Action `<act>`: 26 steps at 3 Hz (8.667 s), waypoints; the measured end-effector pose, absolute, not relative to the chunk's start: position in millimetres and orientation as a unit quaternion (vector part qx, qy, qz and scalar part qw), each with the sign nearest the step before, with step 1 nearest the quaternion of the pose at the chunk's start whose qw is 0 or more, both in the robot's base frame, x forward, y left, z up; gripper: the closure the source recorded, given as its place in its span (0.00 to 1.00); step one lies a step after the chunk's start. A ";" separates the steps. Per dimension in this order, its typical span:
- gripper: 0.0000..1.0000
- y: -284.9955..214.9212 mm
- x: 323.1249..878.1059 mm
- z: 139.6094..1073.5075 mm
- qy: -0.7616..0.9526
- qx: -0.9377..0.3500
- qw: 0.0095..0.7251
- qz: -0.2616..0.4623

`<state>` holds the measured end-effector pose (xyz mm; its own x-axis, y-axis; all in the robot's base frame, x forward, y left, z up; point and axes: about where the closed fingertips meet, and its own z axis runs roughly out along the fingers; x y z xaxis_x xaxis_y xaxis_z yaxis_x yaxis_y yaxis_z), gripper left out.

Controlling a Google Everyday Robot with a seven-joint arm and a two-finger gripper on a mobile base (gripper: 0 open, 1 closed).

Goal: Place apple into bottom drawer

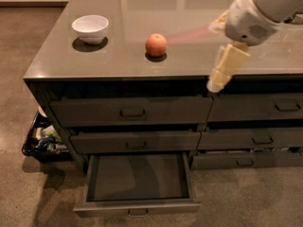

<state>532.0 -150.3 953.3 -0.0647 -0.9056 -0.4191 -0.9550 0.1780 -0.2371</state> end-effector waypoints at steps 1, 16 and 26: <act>0.00 -133.1 553.8 950.5 0.721 -0.640 0.257 0.071; 0.00 -17.8 769.8 857.1 0.719 -0.432 0.460 0.291; 1.00 -102.6 640.9 881.2 0.764 -0.425 0.437 0.212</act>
Offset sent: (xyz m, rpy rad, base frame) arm 0.0810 0.0526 -0.0049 0.2114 0.0229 -0.0213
